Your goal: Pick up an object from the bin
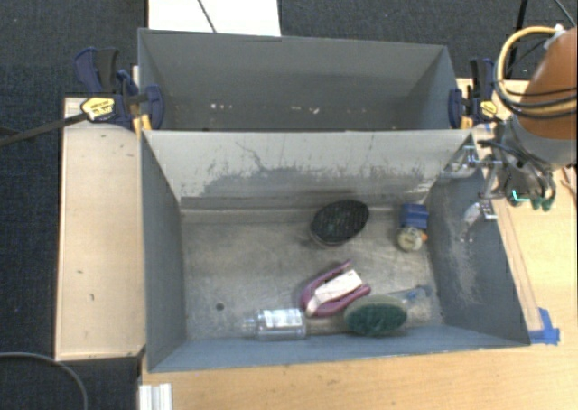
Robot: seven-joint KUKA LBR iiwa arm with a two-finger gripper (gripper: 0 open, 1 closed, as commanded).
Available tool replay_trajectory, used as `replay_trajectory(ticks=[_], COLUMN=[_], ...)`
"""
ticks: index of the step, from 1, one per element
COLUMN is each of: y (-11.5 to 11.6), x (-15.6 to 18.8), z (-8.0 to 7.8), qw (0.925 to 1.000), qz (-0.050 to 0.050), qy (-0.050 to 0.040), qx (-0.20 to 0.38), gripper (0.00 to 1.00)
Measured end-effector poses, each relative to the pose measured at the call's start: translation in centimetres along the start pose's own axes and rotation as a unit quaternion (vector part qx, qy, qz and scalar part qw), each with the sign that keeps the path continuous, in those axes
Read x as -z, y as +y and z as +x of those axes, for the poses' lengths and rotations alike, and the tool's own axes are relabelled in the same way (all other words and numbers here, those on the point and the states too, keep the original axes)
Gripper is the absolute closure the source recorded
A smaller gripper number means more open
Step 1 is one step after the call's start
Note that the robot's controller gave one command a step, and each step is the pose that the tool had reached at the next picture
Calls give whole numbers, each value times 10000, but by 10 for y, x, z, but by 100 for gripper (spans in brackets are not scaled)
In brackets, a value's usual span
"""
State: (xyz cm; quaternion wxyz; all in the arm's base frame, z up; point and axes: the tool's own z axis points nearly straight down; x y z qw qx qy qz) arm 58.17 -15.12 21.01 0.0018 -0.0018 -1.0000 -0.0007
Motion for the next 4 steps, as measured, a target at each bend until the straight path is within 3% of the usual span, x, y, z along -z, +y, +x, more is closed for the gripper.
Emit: replay_trajectory(ticks=[1, 2, 3, 4], y=[37, 8, 12, 38], x=[-138, -131, -130, 9], z=[-8, -13, -14, 12], qw=[9986, 9782, 9776, 9762], qz=[1, 15, -11, 27], qy=[-25, -54, -74, -73], qx=[526, 2076, 2101, 2165], gripper=[0, 0, 100, 100])
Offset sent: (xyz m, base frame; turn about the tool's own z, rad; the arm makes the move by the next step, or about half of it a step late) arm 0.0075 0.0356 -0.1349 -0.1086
